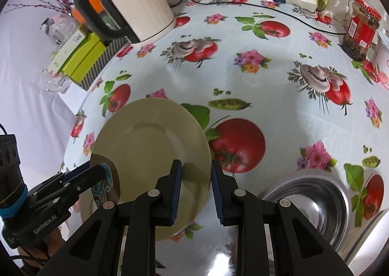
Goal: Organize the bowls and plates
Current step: 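Lift the third plate with the left gripper toward the plate stack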
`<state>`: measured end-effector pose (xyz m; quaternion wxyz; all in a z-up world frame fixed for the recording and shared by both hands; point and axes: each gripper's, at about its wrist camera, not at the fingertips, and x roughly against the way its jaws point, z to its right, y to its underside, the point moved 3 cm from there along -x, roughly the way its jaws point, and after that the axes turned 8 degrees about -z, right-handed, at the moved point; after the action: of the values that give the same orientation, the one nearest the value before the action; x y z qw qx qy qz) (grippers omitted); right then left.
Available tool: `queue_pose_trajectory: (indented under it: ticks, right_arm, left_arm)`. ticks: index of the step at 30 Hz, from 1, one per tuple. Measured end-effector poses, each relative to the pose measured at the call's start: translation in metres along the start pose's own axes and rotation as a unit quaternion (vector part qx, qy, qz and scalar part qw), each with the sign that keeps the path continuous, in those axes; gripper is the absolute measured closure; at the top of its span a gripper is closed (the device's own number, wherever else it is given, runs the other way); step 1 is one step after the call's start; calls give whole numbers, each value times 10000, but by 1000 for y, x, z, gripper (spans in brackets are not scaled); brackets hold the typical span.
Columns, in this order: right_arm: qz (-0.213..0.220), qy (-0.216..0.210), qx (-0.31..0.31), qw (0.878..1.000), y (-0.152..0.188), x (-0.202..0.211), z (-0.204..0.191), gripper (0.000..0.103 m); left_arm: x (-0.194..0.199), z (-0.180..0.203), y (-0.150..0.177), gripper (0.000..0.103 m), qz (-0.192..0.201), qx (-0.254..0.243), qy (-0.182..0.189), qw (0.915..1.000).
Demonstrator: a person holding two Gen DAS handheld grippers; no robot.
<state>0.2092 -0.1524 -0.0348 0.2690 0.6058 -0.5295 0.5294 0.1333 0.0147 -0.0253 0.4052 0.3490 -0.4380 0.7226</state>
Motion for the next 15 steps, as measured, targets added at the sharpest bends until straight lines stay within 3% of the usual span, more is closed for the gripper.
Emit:
queue_pose_trajectory:
  ticks: [15]
  right_arm:
    - [-64, -28, 203, 9998, 25, -3, -33, 79]
  left_arm:
    - [21, -26, 27, 77, 73, 135, -56, 9999]
